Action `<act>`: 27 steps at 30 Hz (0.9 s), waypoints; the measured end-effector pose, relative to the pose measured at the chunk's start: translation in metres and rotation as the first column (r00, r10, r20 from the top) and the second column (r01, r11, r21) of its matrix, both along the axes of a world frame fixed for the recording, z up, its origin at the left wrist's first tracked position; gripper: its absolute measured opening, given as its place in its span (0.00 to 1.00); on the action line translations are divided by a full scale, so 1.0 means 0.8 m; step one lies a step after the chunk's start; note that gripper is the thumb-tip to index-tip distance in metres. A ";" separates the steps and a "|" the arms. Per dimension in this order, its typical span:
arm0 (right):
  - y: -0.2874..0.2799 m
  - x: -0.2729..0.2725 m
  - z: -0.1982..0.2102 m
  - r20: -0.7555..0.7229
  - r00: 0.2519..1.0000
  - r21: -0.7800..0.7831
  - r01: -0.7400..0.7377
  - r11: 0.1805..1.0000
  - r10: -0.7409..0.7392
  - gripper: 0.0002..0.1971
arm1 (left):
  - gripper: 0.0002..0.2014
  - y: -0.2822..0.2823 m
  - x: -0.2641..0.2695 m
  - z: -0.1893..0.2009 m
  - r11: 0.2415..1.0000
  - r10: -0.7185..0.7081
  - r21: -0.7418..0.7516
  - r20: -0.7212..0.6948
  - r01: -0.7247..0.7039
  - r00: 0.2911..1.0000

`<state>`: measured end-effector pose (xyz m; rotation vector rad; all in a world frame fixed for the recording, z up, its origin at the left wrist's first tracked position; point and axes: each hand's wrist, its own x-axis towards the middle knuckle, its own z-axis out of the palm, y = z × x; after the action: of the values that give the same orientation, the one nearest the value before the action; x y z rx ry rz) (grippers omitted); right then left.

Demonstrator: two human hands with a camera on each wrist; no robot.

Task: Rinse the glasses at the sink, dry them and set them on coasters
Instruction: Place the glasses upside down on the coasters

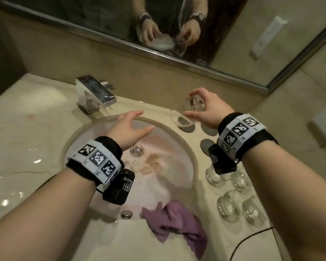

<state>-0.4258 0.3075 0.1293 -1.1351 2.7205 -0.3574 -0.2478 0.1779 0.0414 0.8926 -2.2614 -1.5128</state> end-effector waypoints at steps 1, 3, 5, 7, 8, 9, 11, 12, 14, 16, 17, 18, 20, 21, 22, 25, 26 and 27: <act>-0.003 -0.007 -0.004 -0.003 0.999 0.007 0.036 0.999 -0.036 0.29 | 0.28 -0.004 -0.003 -0.003 0.999 0.004 -0.049 0.026 -0.003 1.000; -0.007 -0.024 -0.013 0.011 0.994 0.003 0.106 0.994 -0.106 0.30 | 0.25 -0.010 -0.016 -0.006 0.995 0.000 -0.101 0.059 0.006 0.998; -0.010 -0.042 -0.022 0.024 0.988 0.029 0.154 0.988 -0.154 0.33 | 0.22 -0.012 -0.035 -0.009 0.994 -0.006 -0.112 0.071 0.014 0.997; -0.014 -0.063 -0.032 0.012 0.984 0.079 0.174 0.981 -0.176 0.34 | 0.20 -0.014 -0.056 -0.011 0.993 -0.004 -0.119 0.073 0.012 0.997; -0.016 -0.074 -0.038 0.004 0.983 0.099 0.181 0.979 -0.182 0.34 | 0.19 -0.014 -0.067 -0.013 0.993 -0.004 -0.121 0.075 0.013 0.997; -0.017 -0.085 -0.045 0.000 0.983 0.113 0.185 0.976 -0.186 0.34 | 0.19 -0.014 -0.078 -0.015 0.992 -0.005 -0.125 0.076 0.014 0.997; -0.021 -0.106 -0.060 0.002 0.983 0.143 0.182 0.973 -0.184 0.34 | 0.18 -0.013 -0.097 -0.019 0.992 -0.002 -0.127 0.073 0.011 0.997; -0.023 -0.116 -0.068 0.006 0.983 0.159 0.178 0.971 -0.182 0.34 | 0.17 -0.013 -0.105 -0.021 0.992 0.000 -0.124 0.071 0.009 0.997; -0.026 -0.134 -0.083 0.021 0.984 0.184 0.171 0.968 -0.177 0.34 | 0.16 -0.011 -0.119 -0.028 0.994 -0.003 -0.112 0.077 0.011 0.997; -0.030 -0.151 -0.098 0.031 0.985 0.191 0.160 0.968 -0.169 0.34 | 0.15 -0.009 -0.130 -0.037 0.995 -0.007 -0.102 0.099 0.017 0.995; -0.031 -0.159 -0.105 0.035 0.986 0.192 0.152 0.970 -0.161 0.34 | 0.15 -0.009 -0.134 -0.040 0.995 -0.008 -0.097 0.114 0.019 0.993; -0.032 -0.166 -0.112 0.040 0.987 0.192 0.143 0.971 -0.153 0.34 | 0.14 -0.008 -0.138 -0.043 0.996 -0.008 -0.092 0.131 0.020 0.991; -0.036 -0.177 -0.124 0.046 0.989 0.191 0.129 0.973 -0.141 0.34 | 0.14 -0.010 -0.144 -0.048 0.996 -0.004 -0.086 0.159 0.018 0.987; -0.038 -0.180 -0.129 0.047 0.990 0.192 0.125 0.973 -0.136 0.33 | 0.15 -0.010 -0.147 -0.051 0.996 -0.003 -0.084 0.169 0.017 0.986; -0.040 -0.183 -0.134 0.047 0.990 0.196 0.118 0.974 -0.130 0.33 | 0.15 -0.011 -0.150 -0.053 0.996 -0.004 -0.085 0.174 0.019 0.985; -0.042 -0.189 -0.143 0.046 0.993 0.209 0.097 0.973 -0.109 0.32 | 0.14 -0.011 -0.156 -0.059 0.996 -0.014 -0.080 0.186 0.029 0.983; -0.043 -0.190 -0.146 0.044 0.993 0.208 0.094 0.974 -0.105 0.32 | 0.14 -0.011 -0.158 -0.060 0.997 -0.019 -0.072 0.190 0.033 0.982; -0.043 -0.192 -0.148 0.042 0.994 0.209 0.090 0.974 -0.101 0.31 | 0.14 -0.010 -0.159 -0.061 0.997 -0.023 -0.064 0.195 0.036 0.980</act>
<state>-0.5792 0.2733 0.0107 -0.9294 2.6963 -0.1104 -0.3750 0.1696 -0.0077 1.0319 -2.4569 -1.4072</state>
